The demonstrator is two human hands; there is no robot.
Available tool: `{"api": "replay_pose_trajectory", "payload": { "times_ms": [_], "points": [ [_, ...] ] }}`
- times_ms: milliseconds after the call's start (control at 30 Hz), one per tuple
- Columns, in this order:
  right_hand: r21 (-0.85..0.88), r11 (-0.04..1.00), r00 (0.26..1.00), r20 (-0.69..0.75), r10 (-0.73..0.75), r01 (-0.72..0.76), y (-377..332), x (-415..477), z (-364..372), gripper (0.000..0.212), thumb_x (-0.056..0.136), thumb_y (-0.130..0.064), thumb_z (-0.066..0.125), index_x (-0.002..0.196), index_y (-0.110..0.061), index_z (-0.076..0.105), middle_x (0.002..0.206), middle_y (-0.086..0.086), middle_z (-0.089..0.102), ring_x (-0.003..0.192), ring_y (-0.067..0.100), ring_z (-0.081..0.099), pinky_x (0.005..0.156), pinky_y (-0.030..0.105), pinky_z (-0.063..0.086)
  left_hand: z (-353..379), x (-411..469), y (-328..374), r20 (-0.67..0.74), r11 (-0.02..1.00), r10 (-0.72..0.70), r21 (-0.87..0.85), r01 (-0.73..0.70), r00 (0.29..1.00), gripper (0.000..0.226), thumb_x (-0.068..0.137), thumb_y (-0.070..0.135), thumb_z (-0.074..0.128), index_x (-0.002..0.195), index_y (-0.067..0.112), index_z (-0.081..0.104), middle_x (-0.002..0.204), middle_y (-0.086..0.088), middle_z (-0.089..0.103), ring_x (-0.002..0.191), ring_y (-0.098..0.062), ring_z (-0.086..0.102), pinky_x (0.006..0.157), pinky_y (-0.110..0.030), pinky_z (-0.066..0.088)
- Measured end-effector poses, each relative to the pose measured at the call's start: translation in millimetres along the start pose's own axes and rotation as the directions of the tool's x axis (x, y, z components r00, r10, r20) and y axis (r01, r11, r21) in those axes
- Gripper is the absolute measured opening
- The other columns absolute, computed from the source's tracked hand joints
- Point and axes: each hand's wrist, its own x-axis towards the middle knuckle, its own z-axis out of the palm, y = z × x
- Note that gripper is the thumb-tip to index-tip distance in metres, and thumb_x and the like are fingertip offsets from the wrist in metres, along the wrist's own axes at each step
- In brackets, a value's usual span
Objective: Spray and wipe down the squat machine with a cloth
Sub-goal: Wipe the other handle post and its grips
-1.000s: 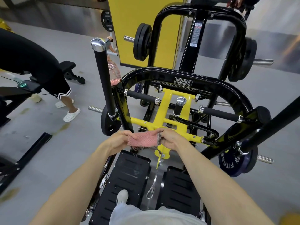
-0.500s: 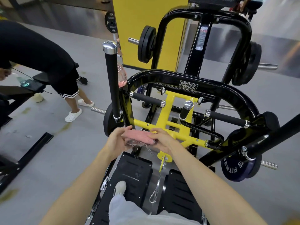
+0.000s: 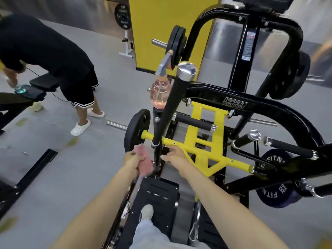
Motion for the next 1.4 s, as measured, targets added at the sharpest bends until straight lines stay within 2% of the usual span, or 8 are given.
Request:
{"api": "replay_pose_trajectory", "payload": {
  "times_ms": [100, 300, 733, 833, 933, 1033, 1167, 1400],
  "points": [
    [-0.058, 0.997, 0.993, -0.103, -0.049, 0.044, -3.2, 26.6, 17.8, 0.052, 0.081, -0.008, 0.072, 0.126, -0.010, 0.047, 0.110, 0.011, 0.051, 0.097, 0.022, 0.053, 0.079, 0.027, 0.042, -15.9, 29.8, 23.0, -0.026, 0.948, 0.165, 0.281, -0.151, 0.986, 0.017, 0.083, -0.002, 0.066, 0.087, 0.010, 0.055, 0.078, -0.003, 0.057, 0.078, -0.022, 0.058, 0.072, -0.027, 0.049],
    [-0.097, 0.987, 0.972, -0.183, -0.144, 0.128, 0.3, 63.2, 48.9, 0.047, 0.079, -0.006, 0.072, 0.120, -0.013, 0.050, 0.098, 0.002, 0.060, 0.095, 0.020, 0.059, 0.081, 0.031, 0.045, 13.9, 88.5, 41.3, 0.340, 0.831, 0.375, 0.289, -0.476, 0.862, 0.026, 0.084, -0.015, 0.053, 0.077, 0.008, 0.064, 0.071, 0.002, 0.060, 0.069, -0.006, 0.060, 0.070, -0.020, 0.051],
    [0.012, 0.985, 0.932, -0.323, -0.161, 0.174, 16.6, 80.9, 55.6, 0.031, 0.077, -0.015, 0.078, 0.105, -0.008, 0.068, 0.098, 0.002, 0.072, 0.092, 0.013, 0.067, 0.077, 0.021, 0.051, 32.0, 151.2, 44.9, 0.759, 0.276, 0.255, 0.537, -0.797, 0.599, 0.005, 0.072, 0.043, 0.066, 0.069, 0.043, 0.062, 0.085, -0.002, 0.060, 0.079, -0.023, 0.059, 0.072, -0.043, 0.049],
    [0.002, 0.987, 0.924, -0.350, -0.152, 0.164, 16.6, 81.6, 56.9, 0.032, 0.075, -0.018, 0.080, 0.103, -0.007, 0.067, 0.098, 0.005, 0.072, 0.094, 0.020, 0.067, 0.083, 0.033, 0.051, 33.5, 179.9, 44.3, 0.762, 0.350, 0.137, 0.561, -0.750, 0.633, 0.030, 0.056, 0.007, 0.084, 0.080, 0.020, 0.072, 0.078, -0.011, 0.059, 0.068, -0.031, 0.061, 0.041, -0.036, 0.050],
    [-0.020, 0.984, 0.917, -0.360, -0.171, 0.176, 19.0, 83.4, 55.5, 0.028, 0.077, -0.014, 0.078, 0.101, -0.002, 0.067, 0.096, 0.008, 0.072, 0.091, 0.021, 0.066, 0.081, 0.029, 0.050, 42.9, 164.5, 47.7, 0.627, 0.515, 0.364, 0.480, -0.710, 0.688, 0.012, 0.080, 0.000, 0.070, 0.088, 0.004, 0.063, 0.073, -0.002, 0.056, 0.060, -0.006, 0.061, 0.047, -0.018, 0.049],
    [-0.014, 0.979, 0.908, -0.372, -0.193, 0.203, 20.7, 83.2, 56.9, 0.027, 0.077, -0.011, 0.078, 0.100, -0.002, 0.068, 0.096, 0.007, 0.072, 0.091, 0.023, 0.067, 0.083, 0.034, 0.051, 46.6, 154.6, 28.3, 0.429, 0.811, 0.247, 0.399, -0.428, 0.869, 0.022, 0.090, -0.010, 0.048, 0.104, -0.007, 0.064, 0.089, -0.008, 0.066, 0.070, -0.002, 0.062, 0.057, -0.002, 0.042],
    [-0.024, 0.971, 0.899, -0.373, -0.229, 0.237, 18.6, 81.6, 57.0, 0.028, 0.078, -0.009, 0.077, 0.102, -0.001, 0.067, 0.097, 0.007, 0.072, 0.090, 0.019, 0.067, 0.080, 0.025, 0.052, 47.9, 147.2, 5.7, 0.369, 0.846, 0.292, 0.330, -0.418, 0.882, 0.024, 0.088, -0.004, 0.054, 0.103, 0.002, 0.071, 0.079, -0.018, 0.067, 0.058, -0.027, 0.060, 0.058, -0.032, 0.054],
    [-0.024, 0.961, 0.888, -0.376, -0.265, 0.277, 13.8, 76.6, 59.7, 0.028, 0.079, -0.010, 0.076, 0.104, -0.005, 0.065, 0.095, 0.001, 0.069, 0.090, 0.018, 0.064, 0.079, 0.023, 0.049, 27.9, 180.7, -18.7, 0.509, 0.827, 0.166, 0.394, -0.400, 0.845, 0.035, 0.079, -0.001, 0.056, 0.102, 0.016, 0.076, 0.105, -0.007, 0.071, 0.103, -0.023, 0.065, 0.092, -0.044, 0.052]
  ]
}}
